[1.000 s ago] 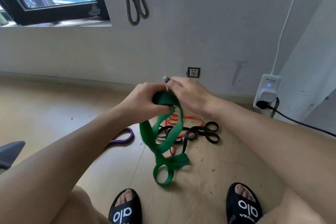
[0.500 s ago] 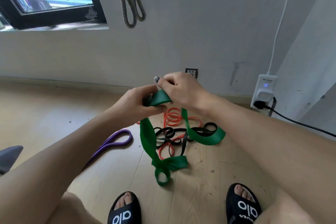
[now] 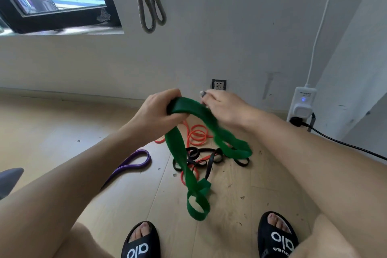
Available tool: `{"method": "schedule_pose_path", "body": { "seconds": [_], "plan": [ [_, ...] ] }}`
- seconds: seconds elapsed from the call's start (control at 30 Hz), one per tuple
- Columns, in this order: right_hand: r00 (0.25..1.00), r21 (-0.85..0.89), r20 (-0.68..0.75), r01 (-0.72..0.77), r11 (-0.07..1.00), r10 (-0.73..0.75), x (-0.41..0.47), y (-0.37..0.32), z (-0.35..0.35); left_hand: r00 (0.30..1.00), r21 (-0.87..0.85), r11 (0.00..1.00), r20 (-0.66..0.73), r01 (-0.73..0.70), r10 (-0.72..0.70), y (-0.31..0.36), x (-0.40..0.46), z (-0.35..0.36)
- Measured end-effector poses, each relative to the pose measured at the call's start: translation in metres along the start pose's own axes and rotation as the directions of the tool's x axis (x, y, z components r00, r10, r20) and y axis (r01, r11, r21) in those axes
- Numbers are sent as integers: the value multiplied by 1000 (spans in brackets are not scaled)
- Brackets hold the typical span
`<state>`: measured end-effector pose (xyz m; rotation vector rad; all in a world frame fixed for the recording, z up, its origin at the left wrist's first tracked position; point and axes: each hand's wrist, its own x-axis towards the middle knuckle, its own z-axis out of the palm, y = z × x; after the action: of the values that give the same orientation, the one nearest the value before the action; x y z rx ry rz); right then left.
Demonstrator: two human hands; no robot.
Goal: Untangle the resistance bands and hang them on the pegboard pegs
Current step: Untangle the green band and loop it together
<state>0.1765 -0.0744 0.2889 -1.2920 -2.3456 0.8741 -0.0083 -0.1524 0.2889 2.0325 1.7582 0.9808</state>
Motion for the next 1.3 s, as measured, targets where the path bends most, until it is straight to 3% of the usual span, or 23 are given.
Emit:
{"method": "schedule_pose_path", "body": {
  "seconds": [0.07,0.17,0.43,0.5,0.63,0.83,0.9,1.0,1.07,1.17,1.23,1.3],
  "plan": [
    [997,175,1,72,982,-73,-6,-15,10,999,35,999,-39,-36,38,7,1,4],
    [991,270,-67,134,954,-120,-6,-31,20,997,-67,998,-72,-11,6,10,2,9],
    [936,41,-257,260,965,-241,-3,-36,6,990,-301,943,62,143,-130,5,-1,7],
    [923,24,-304,256,966,-237,0,-37,-4,989,-246,962,117,115,-88,0,-3,4],
    [917,169,-361,245,955,-171,0,-32,-16,986,-82,995,160,63,-49,-12,-9,11],
    [804,259,-594,221,940,-25,2,-26,-30,993,96,995,118,2,-14,-21,-5,28],
    [831,190,-555,73,979,46,6,-9,-35,996,84,996,86,-7,0,-21,-2,26],
    [932,52,-334,-134,990,144,9,19,-26,1000,77,997,-10,-14,15,-14,3,13],
    [974,50,-183,-128,991,135,11,24,-14,998,23,1000,-67,-20,22,-4,7,4],
    [996,355,-15,-77,932,88,9,4,3,993,5,998,-103,-60,60,13,8,2],
    [999,469,10,-35,883,35,4,-15,10,992,12,997,-98,-80,81,19,7,7],
    [998,390,-57,56,919,-37,2,-23,14,994,-26,998,-92,-57,54,20,5,9]
  ]
}}
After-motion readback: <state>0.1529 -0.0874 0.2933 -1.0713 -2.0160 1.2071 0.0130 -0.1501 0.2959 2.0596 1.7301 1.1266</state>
